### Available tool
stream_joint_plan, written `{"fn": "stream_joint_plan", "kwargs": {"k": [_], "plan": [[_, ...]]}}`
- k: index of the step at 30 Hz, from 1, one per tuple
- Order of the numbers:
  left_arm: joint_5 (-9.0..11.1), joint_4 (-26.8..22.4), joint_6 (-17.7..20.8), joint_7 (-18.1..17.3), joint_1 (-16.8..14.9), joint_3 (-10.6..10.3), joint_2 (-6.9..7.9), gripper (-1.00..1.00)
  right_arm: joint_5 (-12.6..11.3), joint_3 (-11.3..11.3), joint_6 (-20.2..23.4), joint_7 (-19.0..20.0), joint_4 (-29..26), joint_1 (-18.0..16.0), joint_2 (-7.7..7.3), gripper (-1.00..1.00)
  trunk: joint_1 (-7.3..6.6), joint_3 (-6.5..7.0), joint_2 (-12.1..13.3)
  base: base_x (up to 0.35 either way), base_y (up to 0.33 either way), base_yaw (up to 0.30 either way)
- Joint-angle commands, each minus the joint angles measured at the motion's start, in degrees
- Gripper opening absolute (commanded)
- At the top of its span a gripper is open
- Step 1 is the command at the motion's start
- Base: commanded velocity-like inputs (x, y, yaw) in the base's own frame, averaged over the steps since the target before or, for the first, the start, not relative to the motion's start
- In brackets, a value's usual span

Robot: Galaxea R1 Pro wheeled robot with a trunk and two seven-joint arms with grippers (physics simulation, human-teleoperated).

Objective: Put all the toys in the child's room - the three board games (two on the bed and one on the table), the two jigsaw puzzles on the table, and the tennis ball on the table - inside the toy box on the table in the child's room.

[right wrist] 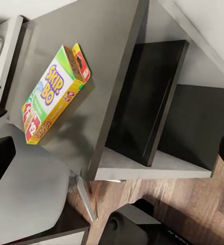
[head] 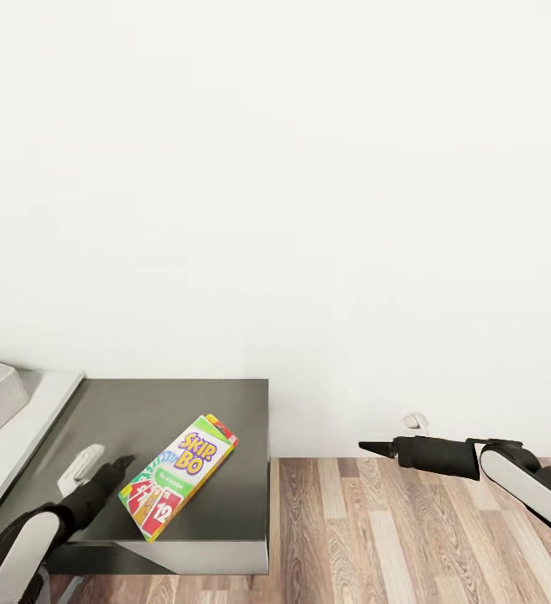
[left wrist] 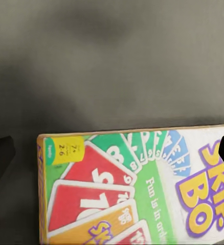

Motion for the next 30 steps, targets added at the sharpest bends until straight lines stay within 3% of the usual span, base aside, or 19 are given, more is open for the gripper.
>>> {"fn": "stream_joint_plan", "kwargs": {"k": [1, 13, 30], "plan": [[0.54, -0.09, 0.17, 0.48, -0.06, 0.01, 0.01, 1.00, -0.41, 0.16, 0.16, -0.02, 0.00, -0.11, -0.06, 1.00, 0.03, -0.11, -0.12, 0.000, 0.000, 0.002], [0.59, 1.26, 0.77, 0.47, -1.96, -2.14, -1.13, 1.00, -0.41, 0.14, 0.22, -0.02, -0.02, -0.14, -0.17, 1.00, 0.03, -0.11, -0.12, 0.000, 0.000, 0.000], [0.63, 3.02, 1.55, 0.48, -2.70, -2.13, -1.42, 1.00, -0.41, 0.10, 0.25, -0.02, -0.01, -0.22, -0.26, 1.00, 0.03, -0.11, -0.12, 0.000, 0.000, 0.000]]}}
